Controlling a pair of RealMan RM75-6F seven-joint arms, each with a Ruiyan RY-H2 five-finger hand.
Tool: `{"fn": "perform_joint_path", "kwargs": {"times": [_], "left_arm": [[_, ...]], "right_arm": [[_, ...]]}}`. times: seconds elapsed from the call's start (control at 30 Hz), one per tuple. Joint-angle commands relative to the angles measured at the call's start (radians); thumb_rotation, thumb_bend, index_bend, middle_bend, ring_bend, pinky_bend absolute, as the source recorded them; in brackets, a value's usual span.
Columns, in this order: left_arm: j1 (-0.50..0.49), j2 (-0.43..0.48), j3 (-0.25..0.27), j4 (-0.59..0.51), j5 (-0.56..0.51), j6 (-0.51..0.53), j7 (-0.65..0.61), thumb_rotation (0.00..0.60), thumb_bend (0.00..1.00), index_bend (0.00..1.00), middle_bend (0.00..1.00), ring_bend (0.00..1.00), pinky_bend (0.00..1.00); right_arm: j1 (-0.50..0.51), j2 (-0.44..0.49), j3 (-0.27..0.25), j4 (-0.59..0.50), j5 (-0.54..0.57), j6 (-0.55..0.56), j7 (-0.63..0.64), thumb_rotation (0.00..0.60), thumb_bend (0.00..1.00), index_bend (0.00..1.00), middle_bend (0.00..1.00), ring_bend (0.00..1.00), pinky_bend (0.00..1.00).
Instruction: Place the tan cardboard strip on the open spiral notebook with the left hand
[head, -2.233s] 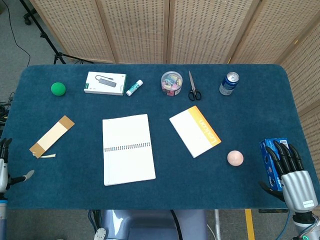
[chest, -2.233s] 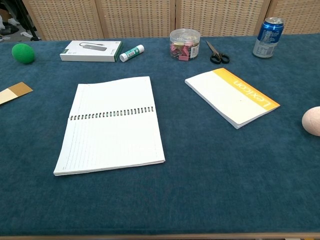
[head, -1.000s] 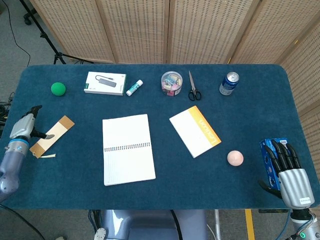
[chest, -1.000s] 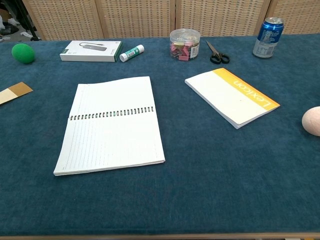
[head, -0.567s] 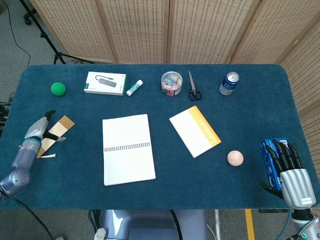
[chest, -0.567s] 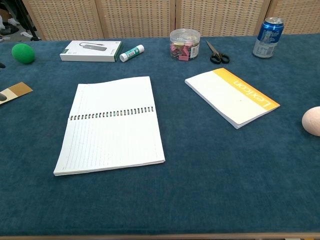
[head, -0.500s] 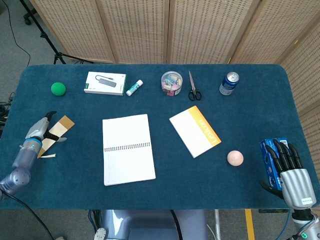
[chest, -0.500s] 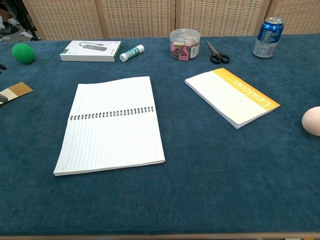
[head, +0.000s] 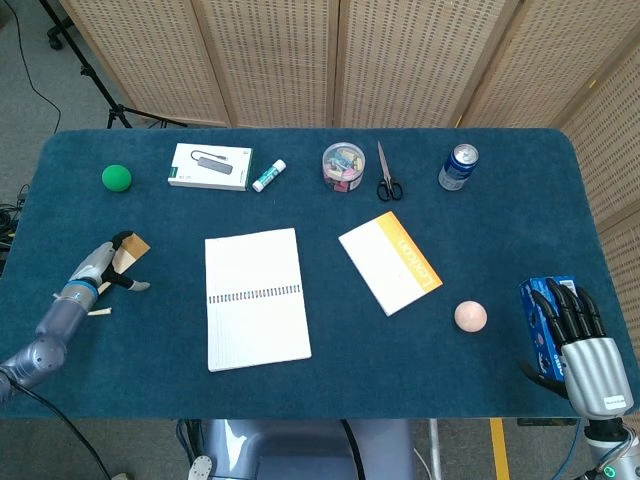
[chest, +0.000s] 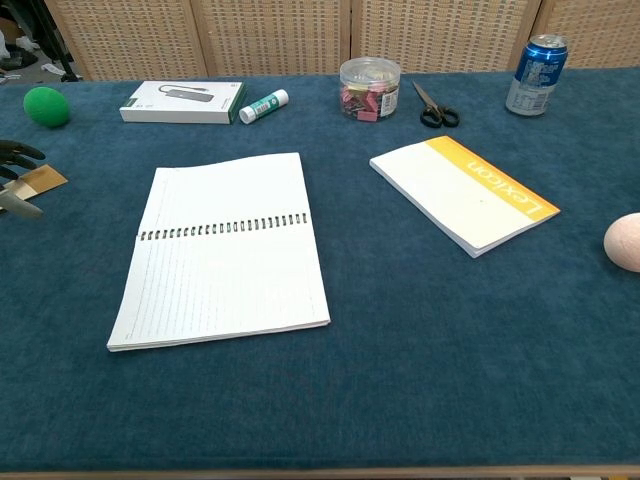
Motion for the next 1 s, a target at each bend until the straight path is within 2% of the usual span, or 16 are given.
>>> {"fn": "perform_joint_path", "kwargs": {"times": [0.03, 0.27, 0.53, 0.67, 0.9, 1.0], "left_arm": [[0.006, 0.005, -0.002, -0.018, 0.038, -0.008, -0.023, 0.600, 0.00, 0.00, 0.00, 0.00, 0.00], [0.025, 0.024, -0.004, -0.086, 0.128, 0.011, -0.055, 0.600, 0.00, 0.00, 0.00, 0.00, 0.00], [0.034, 0.044, 0.024, -0.182, 0.234, 0.031, -0.053, 0.600, 0.00, 0.00, 0.00, 0.00, 0.00], [0.031, 0.057, 0.045, -0.229, 0.268, 0.041, -0.043, 0.600, 0.00, 0.00, 0.00, 0.00, 0.00], [0.027, 0.100, 0.112, -0.332, 0.317, 0.072, 0.009, 0.600, 0.00, 0.00, 0.00, 0.00, 0.00], [0.035, 0.120, 0.122, -0.363, 0.327, 0.097, 0.007, 0.600, 0.00, 0.00, 0.00, 0.00, 0.00]], "right_arm": [[0.000, 0.000, 0.000, 0.000, 0.000, 0.000, 0.001, 0.600, 0.00, 0.00, 0.00, 0.00, 0.00], [-0.001, 0.001, -0.002, -0.002, -0.003, 0.001, 0.001, 0.600, 0.00, 0.00, 0.00, 0.00, 0.00], [-0.003, 0.006, -0.001, -0.005, -0.003, 0.007, 0.008, 0.600, 0.00, 0.00, 0.00, 0.00, 0.00], [-0.004, 0.008, 0.000, -0.005, -0.002, 0.010, 0.011, 0.600, 0.00, 0.00, 0.00, 0.00, 0.00], [-0.005, 0.011, 0.000, -0.007, -0.004, 0.014, 0.017, 0.600, 0.00, 0.00, 0.00, 0.00, 0.00], [-0.006, 0.011, 0.000, -0.007, -0.005, 0.015, 0.017, 0.600, 0.00, 0.00, 0.00, 0.00, 0.00]]}}
